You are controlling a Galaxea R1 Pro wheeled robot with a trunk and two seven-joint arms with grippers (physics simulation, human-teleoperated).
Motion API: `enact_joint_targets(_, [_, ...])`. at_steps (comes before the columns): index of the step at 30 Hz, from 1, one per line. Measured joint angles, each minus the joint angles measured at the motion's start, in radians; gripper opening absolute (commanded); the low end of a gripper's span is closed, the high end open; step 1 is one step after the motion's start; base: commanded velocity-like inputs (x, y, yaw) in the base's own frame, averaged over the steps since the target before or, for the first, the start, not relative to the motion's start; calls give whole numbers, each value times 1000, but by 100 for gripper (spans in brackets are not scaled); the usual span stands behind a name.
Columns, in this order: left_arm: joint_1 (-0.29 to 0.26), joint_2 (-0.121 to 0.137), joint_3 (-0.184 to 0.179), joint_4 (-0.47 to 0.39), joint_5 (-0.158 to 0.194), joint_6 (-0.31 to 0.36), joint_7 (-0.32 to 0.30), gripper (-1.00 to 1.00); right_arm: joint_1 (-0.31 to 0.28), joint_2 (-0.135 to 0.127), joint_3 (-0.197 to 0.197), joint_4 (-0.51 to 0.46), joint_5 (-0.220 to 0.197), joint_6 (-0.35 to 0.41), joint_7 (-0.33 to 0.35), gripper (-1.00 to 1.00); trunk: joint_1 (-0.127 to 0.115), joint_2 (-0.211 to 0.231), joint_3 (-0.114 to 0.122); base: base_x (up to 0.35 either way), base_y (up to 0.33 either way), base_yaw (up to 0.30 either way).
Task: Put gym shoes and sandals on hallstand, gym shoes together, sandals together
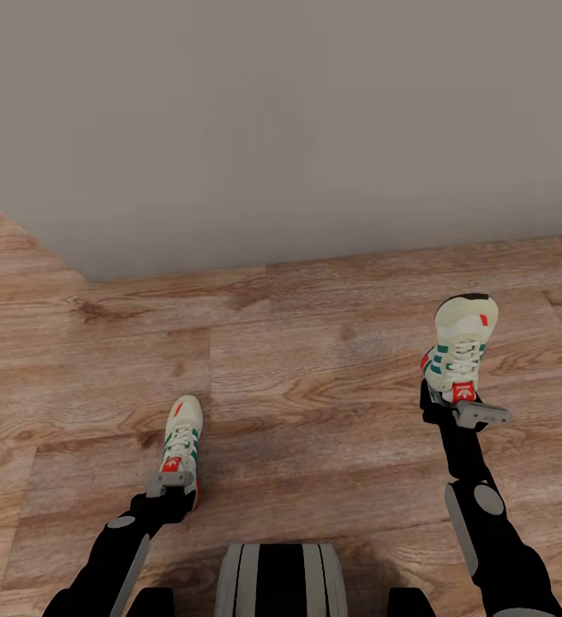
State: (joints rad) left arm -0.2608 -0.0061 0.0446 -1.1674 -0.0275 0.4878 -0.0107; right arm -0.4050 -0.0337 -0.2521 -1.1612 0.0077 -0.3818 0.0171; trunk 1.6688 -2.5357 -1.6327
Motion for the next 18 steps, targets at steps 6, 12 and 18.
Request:
enact_joint_targets(6, [0,0,0,0,0,0,0,100,0,0,0,0,0,0,0,-100,2,-1,-15,0,0,0])
enact_joint_targets(12, [0,0,0,0,-1,0,0,100,0,0,-1,0,0,1,0,-100,3,-2,-27,0,0,0])
enact_joint_targets(18, [0,0,0,0,-2,0,0,100,0,0,0,0,0,1,0,-100,3,-2,-27,0,0,0])
